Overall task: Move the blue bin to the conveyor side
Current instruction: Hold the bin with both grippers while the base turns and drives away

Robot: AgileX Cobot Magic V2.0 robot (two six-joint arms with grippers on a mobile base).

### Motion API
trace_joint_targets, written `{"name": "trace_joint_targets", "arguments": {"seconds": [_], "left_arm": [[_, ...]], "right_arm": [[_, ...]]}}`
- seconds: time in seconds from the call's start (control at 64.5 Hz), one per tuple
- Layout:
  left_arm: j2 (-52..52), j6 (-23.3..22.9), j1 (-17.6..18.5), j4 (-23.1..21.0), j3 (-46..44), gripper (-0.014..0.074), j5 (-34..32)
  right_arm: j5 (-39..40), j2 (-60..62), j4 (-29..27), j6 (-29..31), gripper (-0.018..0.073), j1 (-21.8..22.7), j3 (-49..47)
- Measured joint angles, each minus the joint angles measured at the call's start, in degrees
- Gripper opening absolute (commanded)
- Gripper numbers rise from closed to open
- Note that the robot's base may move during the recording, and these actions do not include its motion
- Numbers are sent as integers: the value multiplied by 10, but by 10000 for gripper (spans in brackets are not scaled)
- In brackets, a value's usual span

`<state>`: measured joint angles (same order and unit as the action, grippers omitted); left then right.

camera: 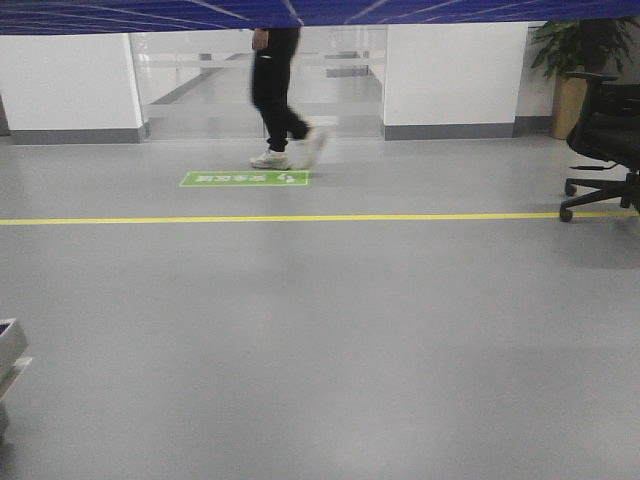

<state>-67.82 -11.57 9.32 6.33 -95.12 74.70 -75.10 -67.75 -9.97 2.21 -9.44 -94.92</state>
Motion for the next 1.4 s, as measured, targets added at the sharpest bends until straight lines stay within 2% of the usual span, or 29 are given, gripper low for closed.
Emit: {"name": "trace_joint_targets", "arguments": {"seconds": [1.396], "left_arm": [[0, 0, 0, 3, 0, 2, 0]], "right_arm": [[3, -2, -1, 0, -64, 0, 0]]}}
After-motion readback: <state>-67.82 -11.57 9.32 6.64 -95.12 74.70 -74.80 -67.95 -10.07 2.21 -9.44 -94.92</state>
